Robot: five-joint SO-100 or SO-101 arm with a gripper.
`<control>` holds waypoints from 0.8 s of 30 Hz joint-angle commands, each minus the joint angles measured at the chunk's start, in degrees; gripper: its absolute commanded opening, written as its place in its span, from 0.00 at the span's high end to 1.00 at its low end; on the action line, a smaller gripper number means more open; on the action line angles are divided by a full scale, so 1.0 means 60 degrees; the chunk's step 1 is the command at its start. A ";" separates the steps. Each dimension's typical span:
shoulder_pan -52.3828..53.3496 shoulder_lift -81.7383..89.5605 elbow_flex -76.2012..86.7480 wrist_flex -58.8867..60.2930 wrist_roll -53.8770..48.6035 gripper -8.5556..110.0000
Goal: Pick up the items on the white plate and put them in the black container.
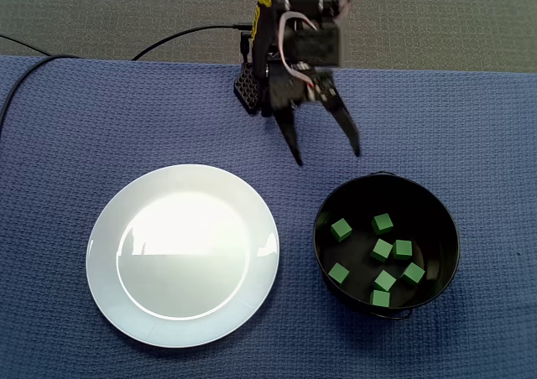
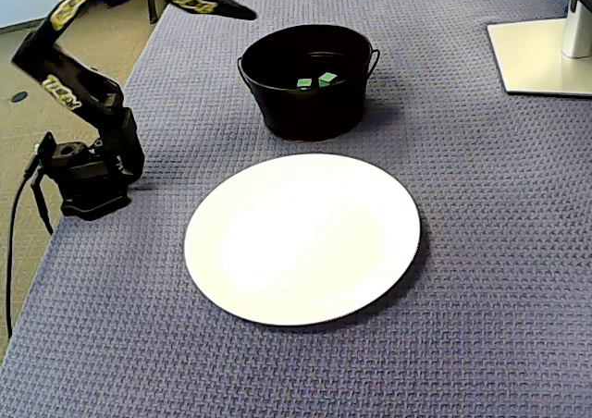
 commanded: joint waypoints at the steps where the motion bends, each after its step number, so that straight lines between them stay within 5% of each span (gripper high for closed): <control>1: 0.1011 0.2886 0.4102 -0.3398 -0.1846 0.69; 4: 0.1304 0.4248 0.7749 -0.6533 -0.2681 0.70; 11: 0.1348 0.5420 1.1177 -0.7075 -0.2402 0.71; 24: 0.0776 0.7354 1.2524 -0.1787 -0.1362 0.69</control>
